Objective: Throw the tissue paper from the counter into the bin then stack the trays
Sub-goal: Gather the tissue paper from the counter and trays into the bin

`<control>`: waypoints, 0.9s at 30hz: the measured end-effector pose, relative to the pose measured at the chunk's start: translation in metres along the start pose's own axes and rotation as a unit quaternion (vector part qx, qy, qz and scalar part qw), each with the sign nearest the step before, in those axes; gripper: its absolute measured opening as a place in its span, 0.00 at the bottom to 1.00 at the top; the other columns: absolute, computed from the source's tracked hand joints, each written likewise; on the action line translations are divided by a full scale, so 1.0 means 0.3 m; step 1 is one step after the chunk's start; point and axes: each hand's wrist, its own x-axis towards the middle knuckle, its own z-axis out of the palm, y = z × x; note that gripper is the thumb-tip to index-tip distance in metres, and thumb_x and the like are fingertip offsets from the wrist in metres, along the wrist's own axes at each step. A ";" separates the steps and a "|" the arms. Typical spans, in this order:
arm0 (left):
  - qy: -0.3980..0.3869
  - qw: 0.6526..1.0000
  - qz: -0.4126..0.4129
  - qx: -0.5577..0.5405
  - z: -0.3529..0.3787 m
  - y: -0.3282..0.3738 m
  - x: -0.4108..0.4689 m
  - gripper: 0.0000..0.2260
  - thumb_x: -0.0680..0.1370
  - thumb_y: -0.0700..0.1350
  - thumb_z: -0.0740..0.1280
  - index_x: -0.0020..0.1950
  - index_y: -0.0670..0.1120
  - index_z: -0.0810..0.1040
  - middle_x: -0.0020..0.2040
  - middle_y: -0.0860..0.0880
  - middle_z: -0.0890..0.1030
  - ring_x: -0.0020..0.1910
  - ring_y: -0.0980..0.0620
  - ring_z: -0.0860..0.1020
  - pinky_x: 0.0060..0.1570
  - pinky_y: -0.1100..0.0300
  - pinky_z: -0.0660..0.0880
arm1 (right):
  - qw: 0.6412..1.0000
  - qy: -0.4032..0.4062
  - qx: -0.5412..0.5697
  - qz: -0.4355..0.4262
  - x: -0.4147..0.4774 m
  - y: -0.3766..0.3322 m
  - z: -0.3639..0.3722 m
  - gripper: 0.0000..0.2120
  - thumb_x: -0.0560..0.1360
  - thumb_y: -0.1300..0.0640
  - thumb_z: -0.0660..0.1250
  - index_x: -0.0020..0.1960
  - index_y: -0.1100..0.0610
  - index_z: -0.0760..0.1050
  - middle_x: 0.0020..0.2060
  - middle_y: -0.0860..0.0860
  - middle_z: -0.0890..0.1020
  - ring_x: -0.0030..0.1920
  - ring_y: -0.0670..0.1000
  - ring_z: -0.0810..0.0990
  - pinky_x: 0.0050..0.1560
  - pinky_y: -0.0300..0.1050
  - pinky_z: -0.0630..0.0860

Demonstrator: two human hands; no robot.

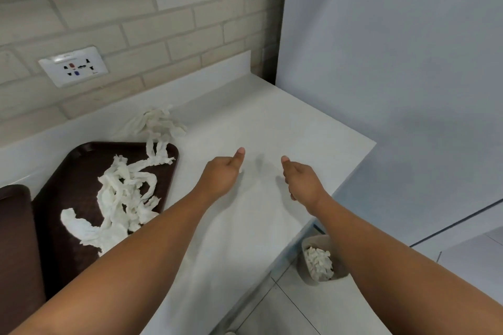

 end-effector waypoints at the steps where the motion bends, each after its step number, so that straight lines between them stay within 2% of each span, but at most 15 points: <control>1: 0.007 1.000 0.016 -0.002 0.039 0.033 -0.011 0.26 0.80 0.64 0.57 0.30 0.48 0.59 0.27 0.53 0.65 0.28 0.51 0.65 0.32 0.58 0.62 | 1.000 0.017 -0.001 -0.002 -0.009 0.010 -0.036 0.25 0.80 0.38 0.57 0.35 0.57 0.61 0.30 0.53 0.63 0.28 0.48 0.61 0.35 0.45 0.62; 3: -0.002 0.999 0.041 -0.004 0.118 0.092 -0.024 0.25 0.81 0.61 0.59 0.31 0.47 0.62 0.27 0.52 0.64 0.27 0.51 0.63 0.33 0.59 0.62 | 0.999 0.047 -0.015 -0.002 -0.028 0.028 -0.115 0.27 0.79 0.38 0.59 0.31 0.56 0.59 0.27 0.52 0.61 0.28 0.49 0.61 0.34 0.44 0.61; 6: -0.046 0.997 0.057 -0.012 0.244 0.187 -0.042 0.21 0.82 0.57 0.60 0.37 0.46 0.78 0.29 0.56 0.73 0.27 0.55 0.70 0.33 0.62 0.67 | 0.995 0.084 -0.050 0.009 -0.059 0.056 -0.251 0.29 0.78 0.39 0.62 0.27 0.54 0.55 0.23 0.49 0.60 0.26 0.49 0.60 0.33 0.44 0.60; 9: -0.084 0.992 0.077 -0.051 0.381 0.278 -0.074 0.13 0.82 0.50 0.61 0.46 0.49 0.82 0.35 0.56 0.77 0.28 0.53 0.72 0.30 0.60 0.72 | 0.993 0.111 -0.048 0.019 -0.082 0.114 -0.395 0.28 0.79 0.43 0.61 0.27 0.56 0.60 0.24 0.51 0.65 0.28 0.50 0.65 0.35 0.45 0.63; 11: -0.092 0.989 0.098 -0.058 0.476 0.324 -0.094 0.09 0.82 0.48 0.62 0.50 0.49 0.82 0.36 0.51 0.78 0.30 0.51 0.75 0.32 0.57 0.77 | 0.990 0.130 -0.057 0.018 -0.100 0.157 -0.491 0.27 0.81 0.46 0.60 0.26 0.57 0.61 0.23 0.52 0.66 0.28 0.50 0.66 0.35 0.46 0.64; 13: -0.085 0.988 0.117 -0.047 0.569 0.373 -0.120 0.10 0.82 0.50 0.62 0.47 0.48 0.81 0.34 0.51 0.78 0.31 0.52 0.75 0.34 0.56 0.77 | 0.988 0.144 -0.052 0.012 -0.118 0.200 -0.582 0.28 0.81 0.47 0.60 0.25 0.55 0.59 0.21 0.49 0.64 0.25 0.48 0.64 0.33 0.45 0.62; 14: -0.077 0.989 0.124 -0.031 0.615 0.397 -0.132 0.15 0.82 0.54 0.62 0.43 0.46 0.80 0.33 0.51 0.77 0.31 0.52 0.74 0.35 0.56 0.74 | 0.988 0.148 -0.044 0.013 -0.125 0.225 -0.625 0.29 0.81 0.47 0.60 0.24 0.54 0.58 0.20 0.47 0.64 0.24 0.47 0.64 0.33 0.44 0.62; 16: -0.065 0.989 0.129 0.023 0.707 0.438 -0.155 0.25 0.81 0.61 0.58 0.34 0.43 0.70 0.29 0.49 0.71 0.30 0.51 0.69 0.34 0.58 0.67 | 0.988 0.148 -0.029 0.021 -0.138 0.280 -0.703 0.31 0.81 0.47 0.60 0.21 0.53 0.58 0.17 0.44 0.63 0.22 0.45 0.63 0.32 0.43 0.62; 18: -0.065 0.989 0.120 0.048 0.801 0.465 -0.176 0.28 0.80 0.65 0.56 0.30 0.45 0.63 0.27 0.48 0.67 0.28 0.51 0.66 0.31 0.57 0.63 | 0.988 0.147 -0.038 0.029 -0.154 0.342 -0.769 0.33 0.81 0.47 0.60 0.19 0.53 0.59 0.16 0.44 0.63 0.22 0.44 0.62 0.33 0.43 0.62; 23: -0.123 0.990 0.050 -0.039 1.028 0.458 -0.211 0.27 0.80 0.59 0.63 0.26 0.50 0.57 0.20 0.56 0.60 0.19 0.57 0.59 0.25 0.61 0.57 | 0.986 0.144 -0.062 0.055 -0.183 0.497 -0.871 0.30 0.81 0.47 0.59 0.23 0.53 0.56 0.15 0.44 0.60 0.20 0.45 0.60 0.30 0.43 0.60; 27: -0.139 0.989 0.041 0.022 1.184 0.373 -0.195 0.26 0.81 0.57 0.61 0.27 0.48 0.58 0.22 0.54 0.60 0.20 0.56 0.59 0.24 0.61 0.58 | 0.983 0.129 -0.103 0.074 -0.166 0.639 -0.871 0.29 0.82 0.47 0.57 0.24 0.53 0.57 0.17 0.45 0.62 0.23 0.48 0.62 0.31 0.44 0.61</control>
